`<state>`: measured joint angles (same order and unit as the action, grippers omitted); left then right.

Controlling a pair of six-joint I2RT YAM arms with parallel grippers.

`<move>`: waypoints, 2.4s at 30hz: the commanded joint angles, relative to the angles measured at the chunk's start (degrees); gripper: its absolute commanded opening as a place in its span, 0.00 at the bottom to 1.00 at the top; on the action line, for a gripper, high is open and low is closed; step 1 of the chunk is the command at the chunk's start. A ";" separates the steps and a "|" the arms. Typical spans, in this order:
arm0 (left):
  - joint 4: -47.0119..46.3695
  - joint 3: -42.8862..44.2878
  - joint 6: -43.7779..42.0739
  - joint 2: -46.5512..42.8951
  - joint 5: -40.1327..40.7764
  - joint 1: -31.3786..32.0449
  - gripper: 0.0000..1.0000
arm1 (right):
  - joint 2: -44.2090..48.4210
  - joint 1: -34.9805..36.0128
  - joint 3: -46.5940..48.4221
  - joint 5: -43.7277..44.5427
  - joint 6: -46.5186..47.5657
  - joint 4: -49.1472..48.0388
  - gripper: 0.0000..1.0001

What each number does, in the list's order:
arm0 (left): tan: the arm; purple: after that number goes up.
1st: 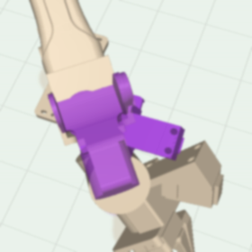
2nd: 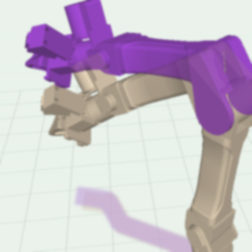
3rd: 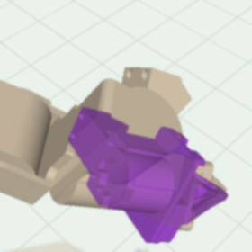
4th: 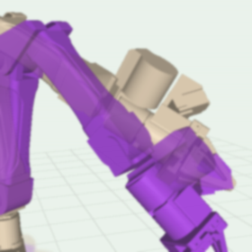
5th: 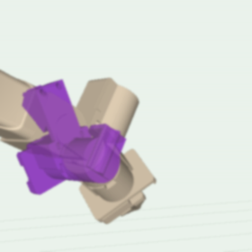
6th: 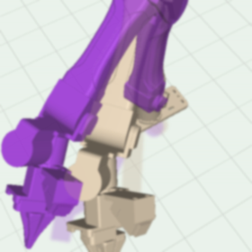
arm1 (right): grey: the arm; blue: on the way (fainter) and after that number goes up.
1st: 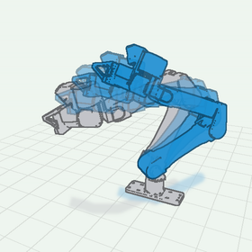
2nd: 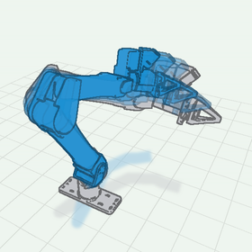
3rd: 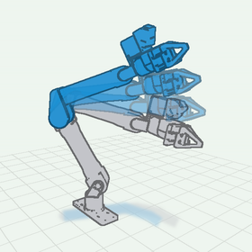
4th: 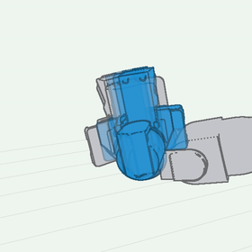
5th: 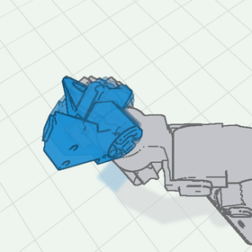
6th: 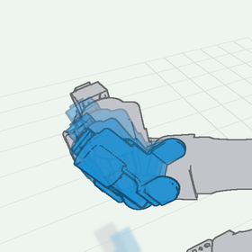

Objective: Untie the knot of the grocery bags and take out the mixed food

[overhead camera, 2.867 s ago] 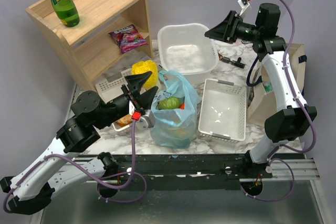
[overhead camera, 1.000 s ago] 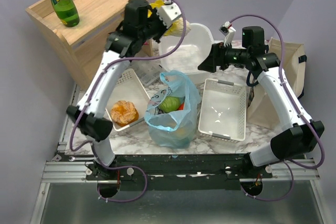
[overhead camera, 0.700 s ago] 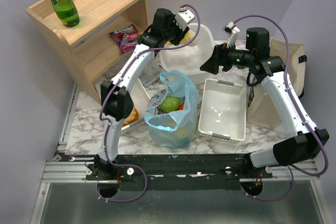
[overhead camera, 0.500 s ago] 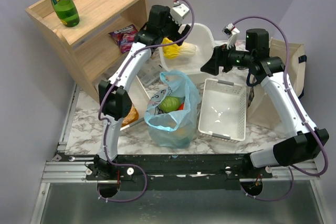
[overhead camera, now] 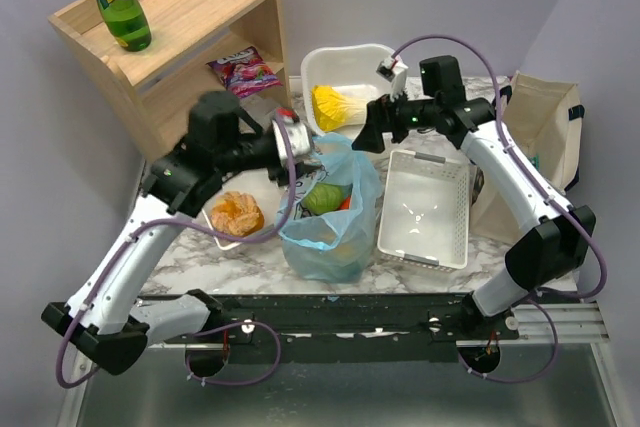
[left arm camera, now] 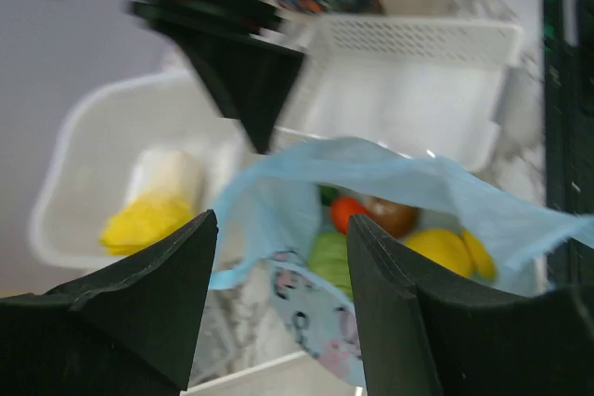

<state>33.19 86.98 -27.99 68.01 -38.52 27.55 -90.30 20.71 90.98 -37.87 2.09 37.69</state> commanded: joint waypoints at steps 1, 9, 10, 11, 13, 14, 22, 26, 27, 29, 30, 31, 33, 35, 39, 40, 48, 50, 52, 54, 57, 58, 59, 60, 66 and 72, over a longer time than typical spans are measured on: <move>12.98 -17.32 -12.45 -1.80 2.83 12.36 0.58 | -1.88 3.86 0.73 2.75 3.20 0.87 0.96; 6.43 -34.22 -11.98 -4.99 16.72 30.22 0.68 | 3.34 5.56 -9.96 4.81 10.89 3.97 0.46; 6.28 -34.65 -12.25 -5.58 17.33 30.85 0.73 | 4.64 5.69 -11.62 5.18 11.96 4.26 0.41; 6.19 -34.57 -12.55 -6.36 17.76 30.98 0.77 | 6.14 5.85 -13.13 5.53 12.96 4.64 0.34; 5.11 -34.38 -12.01 -8.16 19.76 30.79 0.82 | 8.72 6.07 -16.04 5.90 14.96 5.21 0.22; 4.83 -34.15 -12.48 -9.56 19.94 29.93 0.82 | 9.84 6.17 -17.58 6.22 15.93 5.34 0.16; 2.40 -25.85 -10.98 -9.22 12.38 10.31 0.67 | 14.54 6.54 -21.11 9.38 14.11 4.37 0.20; 2.53 -24.24 -14.15 -4.32 10.30 8.84 0.54 | 13.06 6.54 -16.94 7.10 6.94 2.59 0.63; 2.09 -24.23 -14.73 -3.24 8.35 8.90 0.53 | 12.65 6.50 -16.21 6.49 4.60 1.65 0.70; 0.47 -24.80 -16.81 -1.44 6.10 9.70 0.52 | 12.11 6.53 -14.91 5.26 1.71 0.00 0.80; -1.23 -25.28 -17.90 -0.60 6.74 10.75 0.53 | 11.85 6.53 -14.43 4.90 0.34 -0.51 0.83; -2.42 -25.84 -19.08 0.63 7.78 11.72 0.54 | 11.37 6.53 -13.95 4.48 -0.58 -0.97 0.85; -4.26 -26.60 -21.97 2.82 9.40 13.31 0.58 | 10.18 6.49 -13.88 3.74 -1.90 -1.71 0.88; -5.29 -26.88 -24.19 5.55 11.45 14.09 0.66 | 9.11 6.50 -15.01 3.42 -4.89 -3.04 0.89; -2.35 -25.35 -29.22 12.76 16.50 14.38 0.88 | 6.83 6.54 -18.18 4.30 -4.49 -4.39 0.84; -1.75 -24.68 -29.94 14.79 17.88 14.37 0.89 | 6.24 6.53 -18.91 5.73 -3.86 -4.22 0.81; -6.95 -25.72 -35.59 21.01 22.67 13.79 0.90 | 5.39 6.49 -22.96 8.72 2.39 -2.10 0.22; -7.09 -25.70 -36.79 22.94 23.18 13.81 0.89 | 5.57 6.49 -23.29 9.78 2.57 -2.13 0.13; -8.07 -26.26 -37.77 24.45 23.69 13.76 0.89 | 5.49 6.49 -23.30 10.86 2.74 -2.01 0.01; -9.00 -27.06 -38.73 25.76 23.90 13.72 0.88 | 5.66 6.49 -23.47 11.48 2.94 -2.01 0.01; -10.85 -28.78 -39.24 26.73 24.00 13.60 0.82 | 5.66 6.51 -23.65 11.06 2.60 -2.33 0.01; -11.51 -29.30 -39.18 26.91 24.02 13.60 0.74 | 5.62 6.51 -23.66 10.91 2.36 -2.59 0.01; -12.37 -29.99 -39.03 26.66 24.02 13.56 0.66 | 5.50 6.46 -23.61 10.53 2.16 -2.79 0.01; -13.32 -30.61 -38.67 25.83 23.79 13.44 0.52 | 5.43 6.50 -23.49 10.33 2.05 -2.95 0.01; -6.53 -28.40 -33.40 13.04 13.37 13.28 0.13 | 5.65 6.52 -22.67 8.74 1.89 -3.22 0.01; 3.27 -22.67 -28.37 5.02 3.67 13.11 0.07 | 5.60 6.53 -23.33 8.90 0.40 -5.48 0.01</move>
<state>29.80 60.10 -60.47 78.19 -24.03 40.84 -85.19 26.96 68.05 -28.36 3.53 34.65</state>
